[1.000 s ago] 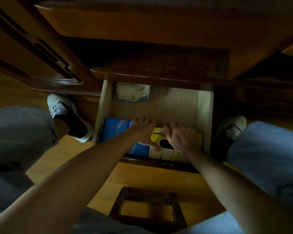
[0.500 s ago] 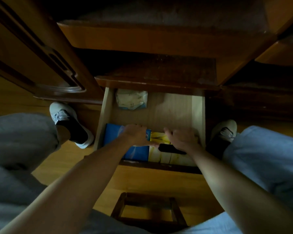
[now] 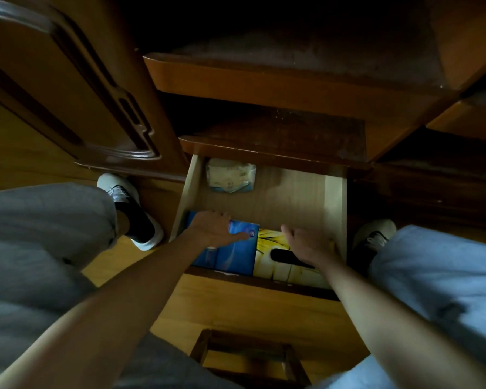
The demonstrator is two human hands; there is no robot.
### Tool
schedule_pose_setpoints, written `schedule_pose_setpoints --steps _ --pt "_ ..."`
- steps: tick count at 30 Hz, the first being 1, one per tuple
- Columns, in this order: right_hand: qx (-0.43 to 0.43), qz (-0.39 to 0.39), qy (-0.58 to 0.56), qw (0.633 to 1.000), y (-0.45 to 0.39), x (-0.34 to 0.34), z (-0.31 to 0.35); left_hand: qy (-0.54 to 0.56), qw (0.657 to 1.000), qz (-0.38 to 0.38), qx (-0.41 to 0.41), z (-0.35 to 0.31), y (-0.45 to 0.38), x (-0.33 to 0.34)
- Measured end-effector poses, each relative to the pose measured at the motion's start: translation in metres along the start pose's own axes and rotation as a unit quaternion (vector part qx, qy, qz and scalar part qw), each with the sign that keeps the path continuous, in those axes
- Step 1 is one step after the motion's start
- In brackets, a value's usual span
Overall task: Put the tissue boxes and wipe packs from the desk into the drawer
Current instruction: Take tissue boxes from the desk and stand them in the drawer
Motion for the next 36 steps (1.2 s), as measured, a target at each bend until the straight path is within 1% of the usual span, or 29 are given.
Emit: schedule_pose_setpoints --steps 3,5,7,9,12,15,18,20,22,25,28,30,31,33,35,36 --pt "0.036 0.034 -0.040 0.998 -0.001 -0.001 0.001 0.007 1.000 0.013 -0.006 -0.002 -0.002 -0.002" --pt "0.075 0.057 -0.095 0.991 -0.008 -0.001 0.008 0.064 0.998 0.015 -0.018 0.005 0.000 0.004" --pt "0.092 0.068 -0.157 0.981 -0.017 0.000 0.024 0.123 0.992 0.014 -0.017 0.013 0.004 0.011" --pt "0.069 0.065 -0.195 0.976 -0.026 -0.002 0.047 0.128 0.992 0.019 0.000 0.017 0.004 0.014" --pt "0.028 0.059 -0.230 0.971 -0.043 -0.010 0.084 0.096 0.995 0.021 0.021 0.016 -0.001 0.015" --pt "0.002 0.043 -0.275 0.961 -0.065 -0.022 0.112 0.095 0.994 0.035 0.026 0.015 -0.004 0.016" --pt "0.006 0.056 -0.256 0.965 -0.089 -0.027 0.122 0.123 0.991 0.043 0.025 0.019 -0.008 0.019" --pt "0.028 0.076 -0.237 0.968 -0.101 -0.023 0.122 0.142 0.989 0.033 0.027 0.021 -0.006 0.023" --pt "0.052 0.070 -0.211 0.974 -0.109 -0.019 0.119 0.168 0.985 0.015 0.026 0.023 -0.002 0.027" --pt "0.064 0.022 -0.162 0.984 -0.108 -0.020 0.110 0.189 0.982 0.012 0.011 0.023 -0.003 0.028" --pt "0.082 -0.022 -0.057 0.995 -0.094 -0.033 0.079 0.202 0.979 -0.004 -0.009 0.020 -0.007 0.023" --pt "0.084 -0.021 0.040 0.995 -0.078 -0.047 0.048 0.198 0.980 -0.027 -0.019 0.015 -0.007 0.022" --pt "0.074 -0.018 0.114 0.991 -0.067 -0.054 0.034 0.193 0.980 -0.037 -0.022 0.012 -0.007 0.021" --pt "0.050 -0.006 0.259 0.964 -0.045 -0.063 0.007 0.174 0.983 -0.050 -0.018 0.001 -0.008 0.019" --pt "0.020 0.008 0.356 0.934 -0.026 -0.060 -0.012 0.165 0.984 -0.059 0.000 -0.015 -0.011 0.015" --pt "0.006 0.004 0.378 0.926 -0.018 -0.056 -0.019 0.163 0.984 -0.065 0.010 -0.024 -0.012 0.013"
Point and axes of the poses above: each hand's wrist, its own y-axis away from the middle knuckle, its own x-axis out of the palm, z = x × y, the point moved 4 cm from there along -y, towards the middle knuckle, and after that the axes turned 6 degrees about -z, right-handed, at the moved point
